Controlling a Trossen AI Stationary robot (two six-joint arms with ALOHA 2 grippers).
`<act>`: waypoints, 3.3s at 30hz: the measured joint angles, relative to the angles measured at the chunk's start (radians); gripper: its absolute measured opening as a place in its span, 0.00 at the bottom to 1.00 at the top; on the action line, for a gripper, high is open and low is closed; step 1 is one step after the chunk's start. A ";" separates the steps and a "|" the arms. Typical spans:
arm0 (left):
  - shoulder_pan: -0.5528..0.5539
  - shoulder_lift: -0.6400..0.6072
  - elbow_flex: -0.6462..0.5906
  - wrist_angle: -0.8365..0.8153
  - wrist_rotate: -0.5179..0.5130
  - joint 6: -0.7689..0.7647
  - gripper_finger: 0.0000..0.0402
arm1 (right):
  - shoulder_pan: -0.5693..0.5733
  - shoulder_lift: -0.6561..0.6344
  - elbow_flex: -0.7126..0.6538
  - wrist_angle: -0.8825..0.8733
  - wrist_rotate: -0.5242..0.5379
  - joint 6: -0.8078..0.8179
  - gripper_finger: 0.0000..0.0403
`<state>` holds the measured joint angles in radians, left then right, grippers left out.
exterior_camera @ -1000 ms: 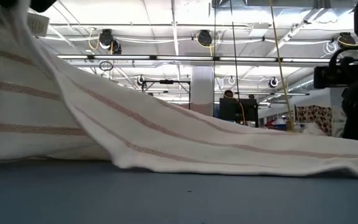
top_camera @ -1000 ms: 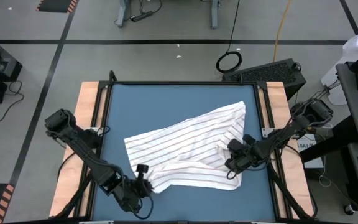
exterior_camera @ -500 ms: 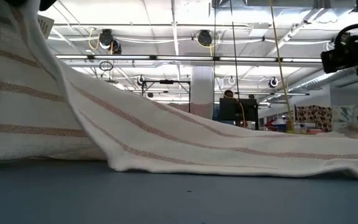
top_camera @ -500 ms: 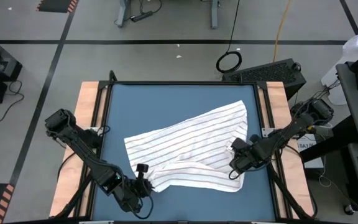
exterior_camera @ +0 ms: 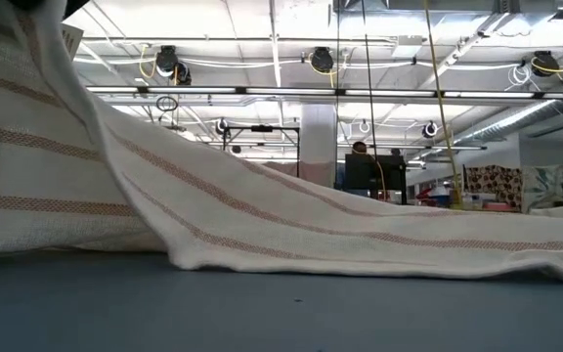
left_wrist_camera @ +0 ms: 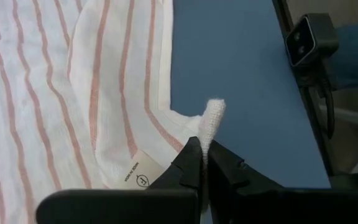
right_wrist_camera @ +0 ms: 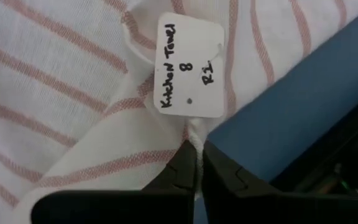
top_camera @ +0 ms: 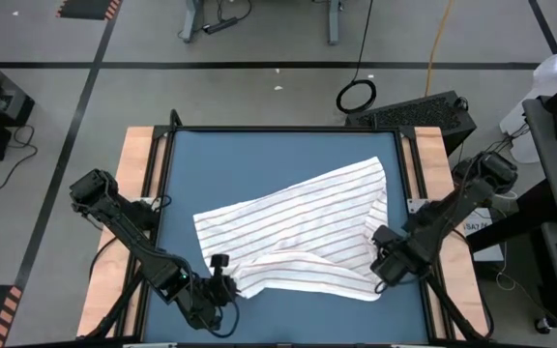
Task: Roll towel
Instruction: Fold the white towel
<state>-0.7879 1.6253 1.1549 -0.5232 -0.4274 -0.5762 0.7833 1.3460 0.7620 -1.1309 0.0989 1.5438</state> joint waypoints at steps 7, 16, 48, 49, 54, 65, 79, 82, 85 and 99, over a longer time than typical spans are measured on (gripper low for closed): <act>0.000 0.000 0.000 0.000 0.061 -0.120 0.03 | 0.072 0.000 0.000 0.005 0.054 0.046 0.02; 0.001 0.000 0.000 -0.004 0.106 -0.143 0.03 | 0.137 0.000 0.000 0.029 0.063 0.092 0.05; -0.022 -0.001 0.001 0.099 0.017 -0.148 0.03 | 0.199 0.028 0.121 0.456 0.680 -0.270 0.41; -0.022 -0.001 0.001 0.106 0.016 -0.144 0.03 | 0.189 0.036 0.121 0.512 0.693 -0.324 0.41; -0.010 -0.001 0.002 0.106 0.016 -0.143 0.03 | 0.121 0.091 0.121 0.780 0.712 -0.572 0.41; 0.002 -0.001 0.002 0.100 0.015 -0.150 0.03 | -0.021 0.158 0.121 1.023 0.627 -0.819 0.41; 0.004 0.000 0.002 0.090 0.007 -0.097 0.03 | -0.058 0.273 0.183 1.154 0.582 -0.960 0.50; 0.002 0.000 0.002 0.056 0.005 -0.097 0.03 | -0.057 0.273 0.191 0.955 0.567 -0.802 0.50; 0.002 0.000 0.002 0.013 0.003 -0.106 0.03 | -0.055 0.273 0.191 0.763 0.512 -0.624 0.49; -0.006 0.000 0.002 -0.303 0.026 -0.262 0.03 | -0.025 0.273 0.180 0.805 0.648 -0.459 0.43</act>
<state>-0.7941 1.6249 1.1564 -0.8259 -0.4011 -0.8378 0.7586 1.6188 0.9425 -0.3261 0.7468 1.0851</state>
